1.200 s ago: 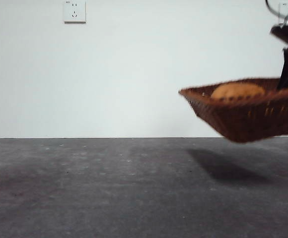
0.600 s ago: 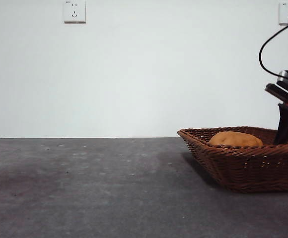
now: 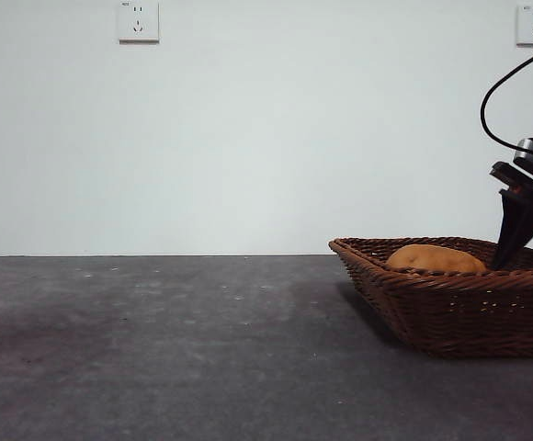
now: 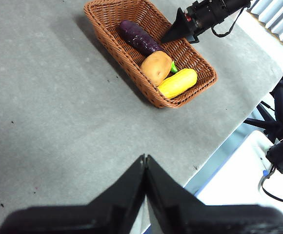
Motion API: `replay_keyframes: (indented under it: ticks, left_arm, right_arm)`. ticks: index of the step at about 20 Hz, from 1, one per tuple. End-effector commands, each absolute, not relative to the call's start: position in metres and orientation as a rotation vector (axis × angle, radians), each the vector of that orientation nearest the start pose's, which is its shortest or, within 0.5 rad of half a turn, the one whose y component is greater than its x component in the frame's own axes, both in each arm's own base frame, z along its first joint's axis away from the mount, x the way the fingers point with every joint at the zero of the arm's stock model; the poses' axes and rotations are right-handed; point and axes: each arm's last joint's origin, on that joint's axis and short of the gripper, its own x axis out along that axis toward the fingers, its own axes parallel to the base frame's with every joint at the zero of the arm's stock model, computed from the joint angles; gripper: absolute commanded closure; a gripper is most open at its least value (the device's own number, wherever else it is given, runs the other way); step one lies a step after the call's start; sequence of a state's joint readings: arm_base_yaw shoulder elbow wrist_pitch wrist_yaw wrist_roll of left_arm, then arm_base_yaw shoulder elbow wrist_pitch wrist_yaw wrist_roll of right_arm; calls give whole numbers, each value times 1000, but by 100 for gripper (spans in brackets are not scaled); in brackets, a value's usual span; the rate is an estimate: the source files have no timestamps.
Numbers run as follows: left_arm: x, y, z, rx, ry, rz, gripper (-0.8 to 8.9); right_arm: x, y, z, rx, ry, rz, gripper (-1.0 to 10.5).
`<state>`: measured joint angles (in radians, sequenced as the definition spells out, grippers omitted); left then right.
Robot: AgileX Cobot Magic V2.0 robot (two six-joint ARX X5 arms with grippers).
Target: Help me put the vegetables on the table into the basket
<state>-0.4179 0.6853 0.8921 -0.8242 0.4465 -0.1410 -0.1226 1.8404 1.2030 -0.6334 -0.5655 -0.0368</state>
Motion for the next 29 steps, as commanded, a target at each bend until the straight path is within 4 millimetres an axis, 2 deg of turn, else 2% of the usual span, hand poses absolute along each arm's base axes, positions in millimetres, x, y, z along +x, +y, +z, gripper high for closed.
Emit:
replay_keyframes:
  ticks: [1, 3, 5, 8, 10, 13, 15, 17, 19, 21, 23, 29]
  left_arm:
    - [104, -60, 326, -124, 685, -791, 821]
    - [104, -60, 326, -124, 685, -791, 821]
    - [104, -60, 326, -124, 685, -792, 821]
    - [104, -60, 326, -120, 682, -794, 821]
    - [104, -60, 326, -112, 679, -797, 821]
    - [104, -60, 326, -100, 674, -801, 821]
    - [104, -60, 326, -98, 673, -802, 821]
    - [104, -60, 326, -96, 672, -802, 821]
    - [104, -60, 326, -96, 672, -803, 821]
    - [104, -60, 326, -96, 672, -803, 821]
    - [104, -60, 326, -96, 672, -803, 821]
    - [104, -60, 326, -96, 672, -801, 818]
  right_arm:
    - [345, -26, 189, 385, 1147, 407, 653]
    - [336, -25, 217, 347, 1078, 393, 656]
    - [317, -23, 247, 333, 1042, 394, 663]
    - [269, -17, 291, 305, 1046, 414, 667]
    - [237, -13, 313, 287, 1041, 424, 670]
    - [198, -8, 336, 269, 1006, 428, 831]
    - [174, -6, 348, 258, 973, 429, 893]
    - [154, -3, 355, 250, 957, 430, 897]
    - [137, -1, 359, 226, 951, 441, 962]
    - [126, 0, 360, 199, 952, 435, 959]
    - [120, 0, 361, 195, 958, 425, 958]
    - [119, 0, 360, 206, 978, 422, 958]
